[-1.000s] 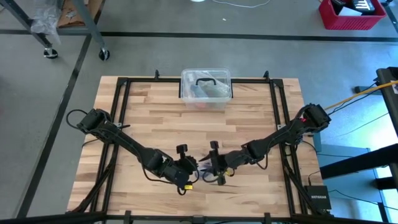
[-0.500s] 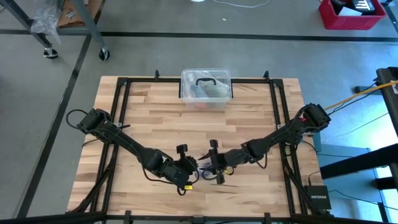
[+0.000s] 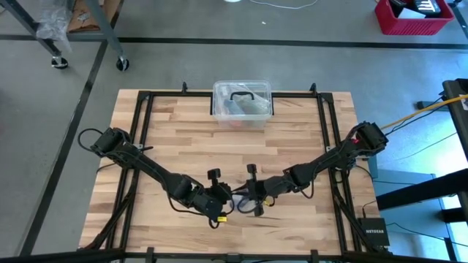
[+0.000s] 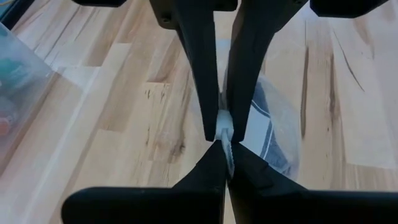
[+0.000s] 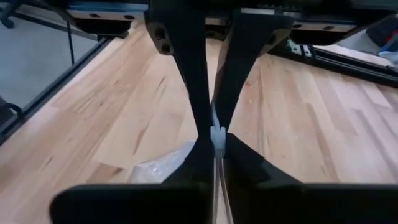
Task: Roll bandage
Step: Close the transparent zip bag
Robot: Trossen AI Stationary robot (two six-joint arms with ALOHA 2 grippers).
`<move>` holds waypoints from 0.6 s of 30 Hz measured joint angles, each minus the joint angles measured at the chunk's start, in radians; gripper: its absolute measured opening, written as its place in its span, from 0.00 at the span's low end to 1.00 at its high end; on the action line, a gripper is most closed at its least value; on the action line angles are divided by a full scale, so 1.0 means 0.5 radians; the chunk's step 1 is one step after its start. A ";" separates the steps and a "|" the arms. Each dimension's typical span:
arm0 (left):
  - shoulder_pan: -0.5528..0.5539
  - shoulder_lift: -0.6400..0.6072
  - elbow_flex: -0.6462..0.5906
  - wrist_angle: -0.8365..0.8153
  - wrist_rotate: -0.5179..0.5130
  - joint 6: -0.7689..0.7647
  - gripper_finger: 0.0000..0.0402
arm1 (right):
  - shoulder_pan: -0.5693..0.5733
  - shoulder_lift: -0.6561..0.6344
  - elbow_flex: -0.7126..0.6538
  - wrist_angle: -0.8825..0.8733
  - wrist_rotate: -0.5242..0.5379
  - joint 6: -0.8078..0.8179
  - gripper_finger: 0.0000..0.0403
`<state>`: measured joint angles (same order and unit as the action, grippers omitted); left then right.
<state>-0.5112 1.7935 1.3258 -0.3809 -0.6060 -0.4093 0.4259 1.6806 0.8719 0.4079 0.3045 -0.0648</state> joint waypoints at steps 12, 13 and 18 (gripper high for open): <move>-0.065 -0.018 0.000 -0.073 -0.080 0.005 0.00 | 0.001 -0.135 0.002 -0.353 0.019 -0.035 0.05; -0.068 -0.027 -0.001 -0.113 -0.079 -0.015 0.00 | 0.000 -0.163 -0.003 -0.412 0.019 -0.029 0.04; -0.076 -0.045 -0.001 -0.135 -0.138 -0.065 0.00 | 0.000 -0.252 -0.001 -0.561 0.017 0.027 0.05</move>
<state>-0.5492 1.7710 1.3254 -0.4485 -0.6748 -0.4417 0.4259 1.5545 0.8713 0.1272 0.3128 -0.0514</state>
